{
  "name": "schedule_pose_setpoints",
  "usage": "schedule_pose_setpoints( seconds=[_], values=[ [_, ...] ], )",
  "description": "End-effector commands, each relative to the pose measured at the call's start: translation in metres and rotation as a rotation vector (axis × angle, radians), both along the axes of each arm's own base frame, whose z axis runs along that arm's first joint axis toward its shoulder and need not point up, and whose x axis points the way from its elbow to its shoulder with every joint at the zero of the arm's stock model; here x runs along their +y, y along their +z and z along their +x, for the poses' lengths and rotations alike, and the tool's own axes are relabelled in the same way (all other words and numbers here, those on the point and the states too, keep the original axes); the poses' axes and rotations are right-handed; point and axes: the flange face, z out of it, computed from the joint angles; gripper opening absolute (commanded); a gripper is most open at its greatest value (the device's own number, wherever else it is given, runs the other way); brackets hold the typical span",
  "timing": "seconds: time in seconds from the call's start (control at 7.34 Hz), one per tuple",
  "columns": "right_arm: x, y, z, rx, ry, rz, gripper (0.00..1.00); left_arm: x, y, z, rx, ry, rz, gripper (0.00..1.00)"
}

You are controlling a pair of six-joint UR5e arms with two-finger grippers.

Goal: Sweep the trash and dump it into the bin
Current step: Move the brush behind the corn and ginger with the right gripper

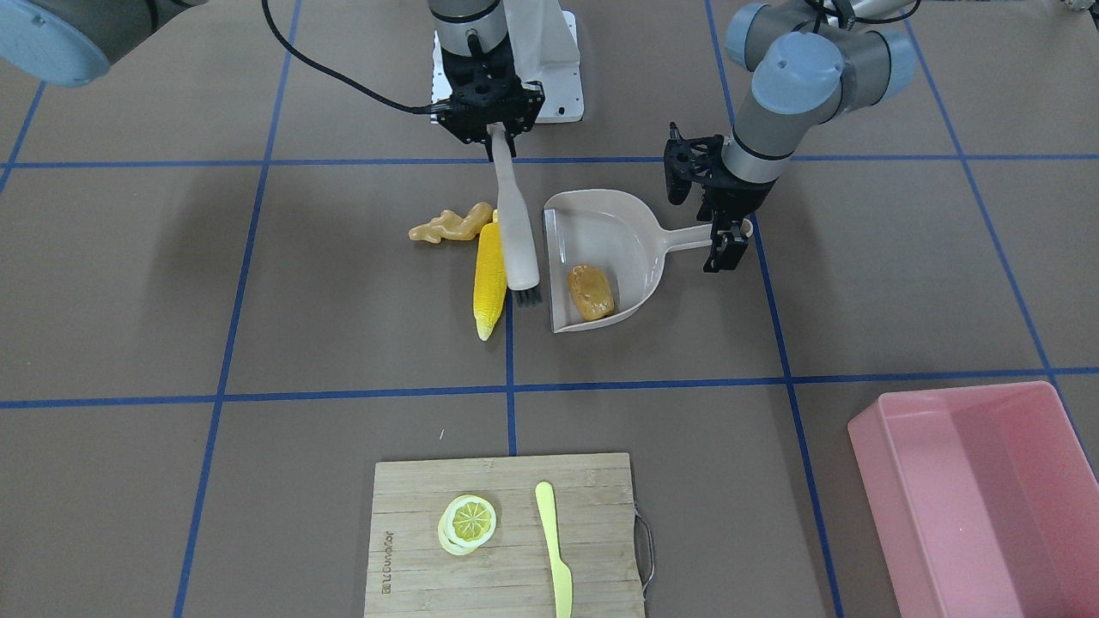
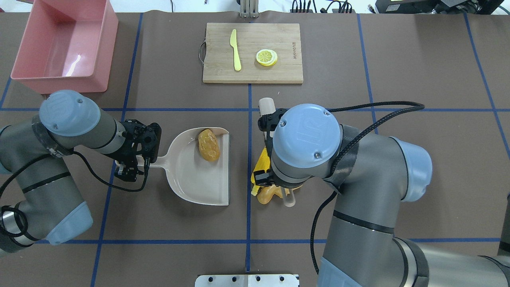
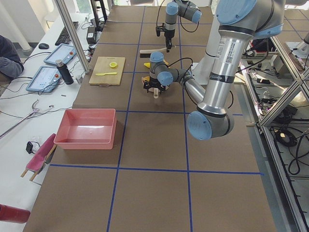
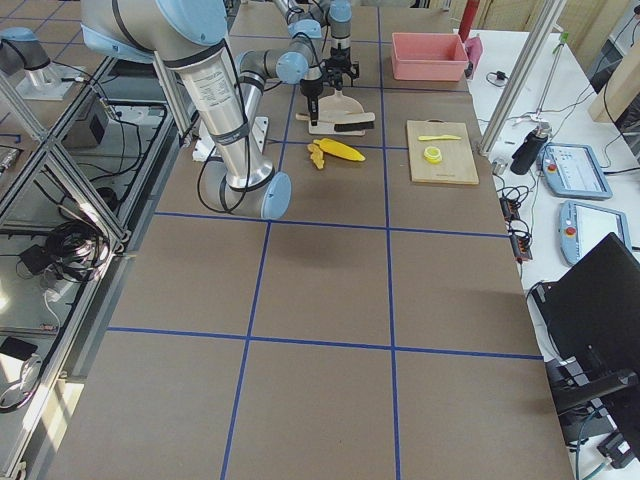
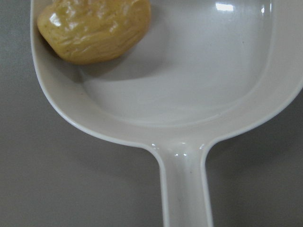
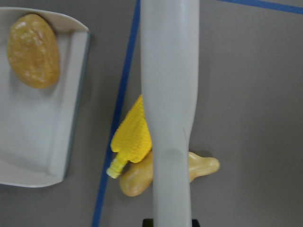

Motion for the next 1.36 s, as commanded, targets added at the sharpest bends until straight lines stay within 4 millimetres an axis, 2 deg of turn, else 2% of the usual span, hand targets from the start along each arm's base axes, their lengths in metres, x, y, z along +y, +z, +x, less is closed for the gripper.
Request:
schedule_pose_setpoints(
  seconds=[0.0,0.14,0.41,0.54,0.68,0.82,0.95,1.23],
  values=[
    [-0.002,0.037,0.027,0.200,0.017,-0.039,0.00,0.000,0.001,0.001,-0.002,0.001,-0.001,0.93],
    [0.004,0.061,0.044,0.214,0.014,-0.064,0.00,0.000,0.002,0.001,-0.003,0.001,-0.002,0.93],
    [0.015,0.090,0.041,0.243,-0.013,-0.149,0.00,0.000,0.001,0.001,0.002,0.001,0.001,0.93],
    [0.024,0.089,0.020,0.227,0.016,-0.206,0.00,0.001,0.001,0.002,0.011,0.003,0.008,0.93],
    [0.042,0.088,-0.013,0.170,0.018,-0.240,0.00,0.002,0.001,0.003,0.013,0.005,0.010,0.93],
    [0.072,0.096,-0.046,0.170,0.015,-0.272,0.00,0.003,0.004,0.002,0.010,0.006,0.010,0.93],
    [0.082,0.100,-0.065,0.153,0.013,-0.275,0.00,0.004,0.005,0.000,0.014,0.006,0.012,0.93],
    [0.085,0.083,-0.075,0.056,0.037,-0.281,0.00,0.004,0.003,0.001,0.037,0.006,0.030,0.93]
  ],
)
